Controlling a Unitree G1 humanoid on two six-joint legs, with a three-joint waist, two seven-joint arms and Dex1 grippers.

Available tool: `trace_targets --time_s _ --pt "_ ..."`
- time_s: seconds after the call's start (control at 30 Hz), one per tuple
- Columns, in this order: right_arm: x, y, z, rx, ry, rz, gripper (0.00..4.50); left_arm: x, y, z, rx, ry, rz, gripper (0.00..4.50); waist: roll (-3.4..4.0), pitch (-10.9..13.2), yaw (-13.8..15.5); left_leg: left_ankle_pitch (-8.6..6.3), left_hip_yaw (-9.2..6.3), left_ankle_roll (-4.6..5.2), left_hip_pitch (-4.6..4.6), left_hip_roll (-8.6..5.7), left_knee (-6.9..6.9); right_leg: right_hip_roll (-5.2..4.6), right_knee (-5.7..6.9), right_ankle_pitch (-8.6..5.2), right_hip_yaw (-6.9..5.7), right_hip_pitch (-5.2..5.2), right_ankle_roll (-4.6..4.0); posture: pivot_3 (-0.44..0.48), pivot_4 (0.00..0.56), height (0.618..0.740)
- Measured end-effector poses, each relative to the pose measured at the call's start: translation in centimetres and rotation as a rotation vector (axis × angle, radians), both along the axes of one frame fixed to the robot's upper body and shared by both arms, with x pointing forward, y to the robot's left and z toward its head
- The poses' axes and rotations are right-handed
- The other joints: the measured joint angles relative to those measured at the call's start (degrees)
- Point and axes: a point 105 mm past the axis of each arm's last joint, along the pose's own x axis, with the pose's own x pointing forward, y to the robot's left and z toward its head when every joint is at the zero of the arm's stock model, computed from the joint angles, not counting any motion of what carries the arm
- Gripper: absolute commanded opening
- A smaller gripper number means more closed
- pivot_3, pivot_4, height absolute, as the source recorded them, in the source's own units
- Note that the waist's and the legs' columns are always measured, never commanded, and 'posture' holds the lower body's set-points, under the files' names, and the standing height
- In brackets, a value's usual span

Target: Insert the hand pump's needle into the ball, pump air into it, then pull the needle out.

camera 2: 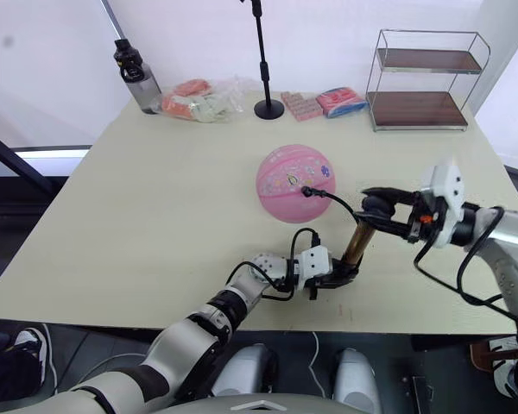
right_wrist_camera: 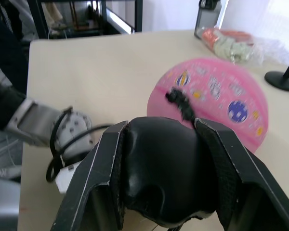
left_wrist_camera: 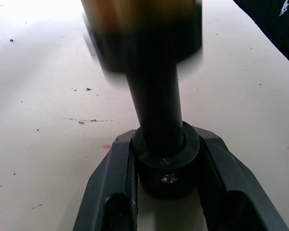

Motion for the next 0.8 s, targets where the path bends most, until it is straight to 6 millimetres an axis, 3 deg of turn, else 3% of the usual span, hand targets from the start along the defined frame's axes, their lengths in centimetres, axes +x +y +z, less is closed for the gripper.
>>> trace_targets --time_s 0.33,0.8 --pt "-0.5 -1.0 7.3 0.051 -0.073 0.010 1.65 0.1 0.0 0.1 0.000 -0.005 -0.001 1.10 0.11 0.16 -0.06 0.00 0.01 0.00 -0.01 -0.03 0.00 -0.03 0.02 0.06 0.00 0.00 0.12 0.000 0.150 0.740" --pt "-0.1 -1.3 7.5 0.055 -0.031 -0.006 1.65 0.1 0.0 0.3 -0.003 -0.013 -0.010 1.10 0.18 0.41 -0.10 0.00 0.04 0.01 -0.13 -0.10 0.01 -0.10 0.05 0.13 0.03 -0.12 0.23 0.000 0.150 0.740"
